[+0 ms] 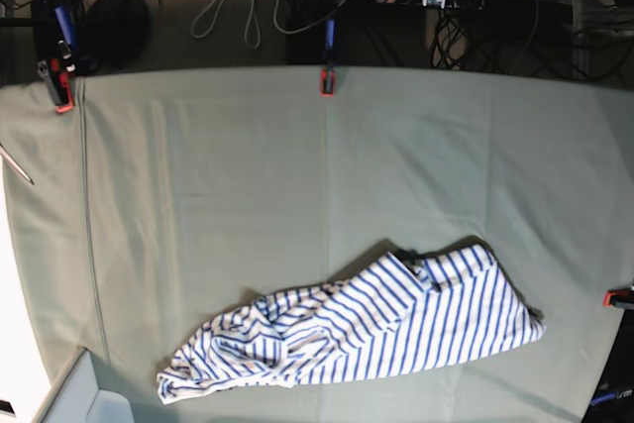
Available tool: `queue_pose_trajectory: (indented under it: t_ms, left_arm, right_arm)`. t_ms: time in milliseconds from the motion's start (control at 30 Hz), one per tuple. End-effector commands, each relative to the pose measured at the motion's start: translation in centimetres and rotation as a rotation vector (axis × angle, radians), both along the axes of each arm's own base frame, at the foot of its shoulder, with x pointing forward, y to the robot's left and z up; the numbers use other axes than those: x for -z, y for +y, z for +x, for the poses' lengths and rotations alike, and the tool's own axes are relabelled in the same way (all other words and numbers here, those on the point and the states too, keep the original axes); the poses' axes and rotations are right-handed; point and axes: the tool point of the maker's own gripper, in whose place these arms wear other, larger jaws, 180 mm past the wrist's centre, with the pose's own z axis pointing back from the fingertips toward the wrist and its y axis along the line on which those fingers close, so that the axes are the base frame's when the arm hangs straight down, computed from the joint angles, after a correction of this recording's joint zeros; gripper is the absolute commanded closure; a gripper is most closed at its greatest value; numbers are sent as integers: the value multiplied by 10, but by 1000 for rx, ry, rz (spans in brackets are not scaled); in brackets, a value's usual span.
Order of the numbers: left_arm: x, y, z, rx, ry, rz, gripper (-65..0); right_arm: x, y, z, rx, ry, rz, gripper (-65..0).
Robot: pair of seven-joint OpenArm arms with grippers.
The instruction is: Layout the t-shirt on the table in an organized manner, then fold the t-shirt properly
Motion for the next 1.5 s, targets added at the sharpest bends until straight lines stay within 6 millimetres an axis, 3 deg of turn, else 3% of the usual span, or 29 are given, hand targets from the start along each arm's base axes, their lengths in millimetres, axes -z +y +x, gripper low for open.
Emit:
queue_pose_trajectory:
  t_ms: [0, 533, 600, 767, 933, 1100, 1267, 1467]
  left_arm:
    - [0, 2, -15, 2, 27, 5, 0]
    - [-1, 2, -23, 4, 35, 6, 0]
    - [-1, 3, -26, 8, 35, 7, 0]
    - [-10, 32, -46, 19, 12, 45, 0]
    - [-44, 65, -41, 92, -133, 80, 0]
    - [-87, 76, -24, 167, -266, 85, 0]
    - [-134, 71, 0, 45, -407, 15, 0]
    - [-205, 63, 44, -49, -585, -112, 0]
  right_arm:
    - [0, 3, -2, 2, 2, 17, 0]
    - [0, 1, 15, -1, -84, 12, 0]
    - [-2, -5, 7, -4, -107, 1, 0]
    - [-14, -20, -16, -11, -229, -29, 0]
    - [-35, -33, -47, -30, -332, -53, 0]
    - [-79, -48, -54, -69, -551, -75, 0]
    - [-136, -48, -39, -101, -764, -75, 0]
    - [-215, -41, 7, -135, -996, -60, 0]
